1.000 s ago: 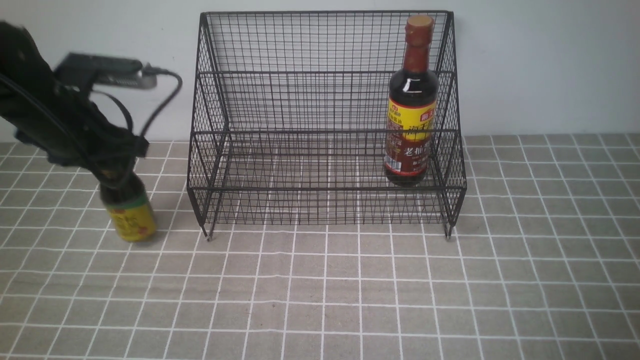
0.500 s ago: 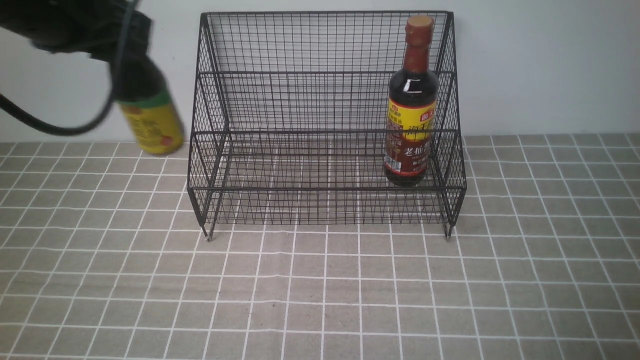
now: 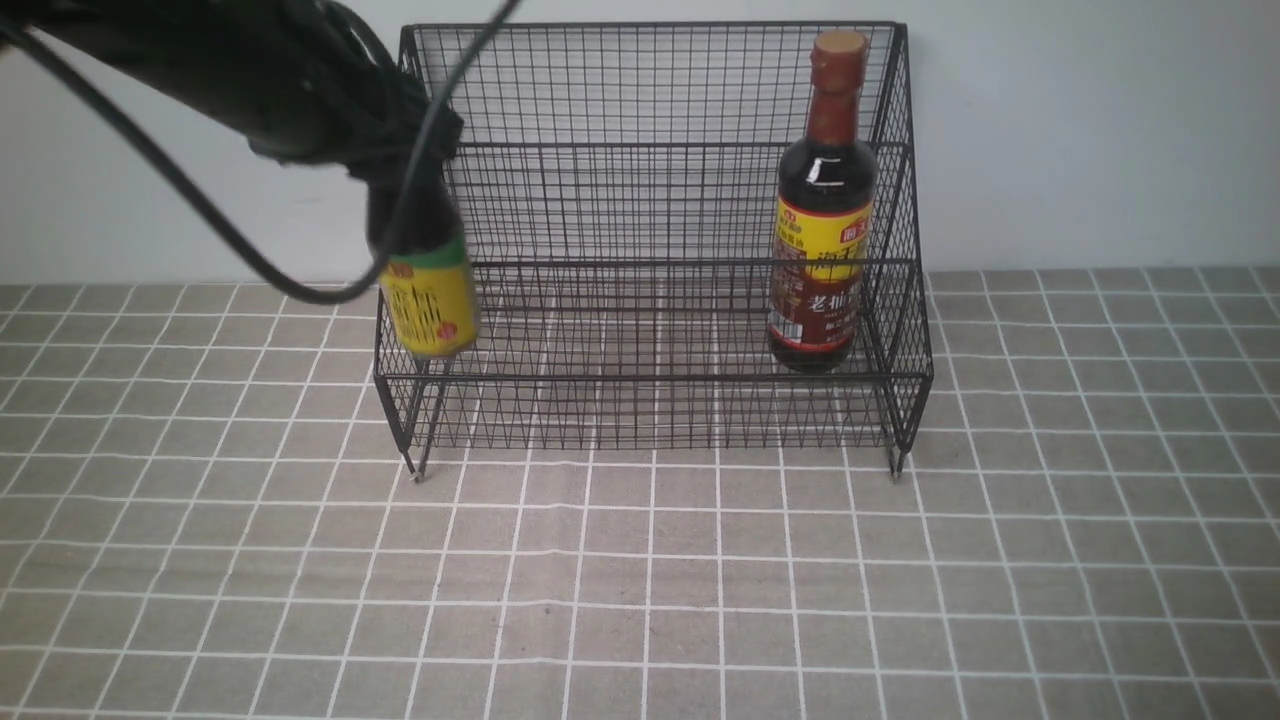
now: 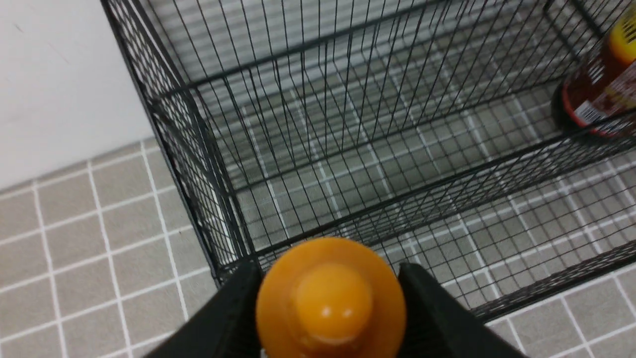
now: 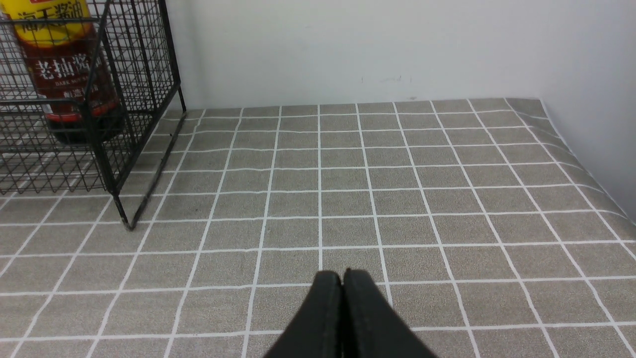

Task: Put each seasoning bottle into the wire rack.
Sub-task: Use the left arm to put the condiment bottle back on the shelf

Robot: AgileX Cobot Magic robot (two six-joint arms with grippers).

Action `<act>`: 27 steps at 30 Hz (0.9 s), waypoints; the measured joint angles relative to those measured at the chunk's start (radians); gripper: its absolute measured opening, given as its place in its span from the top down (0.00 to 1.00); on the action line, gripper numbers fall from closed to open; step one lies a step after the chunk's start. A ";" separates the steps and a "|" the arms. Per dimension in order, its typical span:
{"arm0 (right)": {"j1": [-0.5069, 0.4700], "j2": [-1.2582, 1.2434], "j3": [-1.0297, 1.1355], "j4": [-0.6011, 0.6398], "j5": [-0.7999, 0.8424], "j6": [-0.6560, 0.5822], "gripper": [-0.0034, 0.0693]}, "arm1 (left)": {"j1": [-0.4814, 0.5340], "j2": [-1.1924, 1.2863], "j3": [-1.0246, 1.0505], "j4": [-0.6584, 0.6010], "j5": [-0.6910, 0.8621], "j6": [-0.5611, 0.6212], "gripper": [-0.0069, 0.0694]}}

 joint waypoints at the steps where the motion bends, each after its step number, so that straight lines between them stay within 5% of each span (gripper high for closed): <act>1: 0.000 0.000 0.000 0.000 0.000 0.000 0.97 | 0.000 0.012 -0.002 -0.007 -0.019 0.000 0.51; 23: 0.000 0.000 0.000 0.000 0.000 0.000 0.97 | 0.000 0.143 -0.005 -0.022 0.070 0.000 0.51; 27: 0.000 0.000 0.000 0.000 0.000 0.000 0.97 | 0.000 0.142 -0.006 -0.029 0.056 0.000 0.39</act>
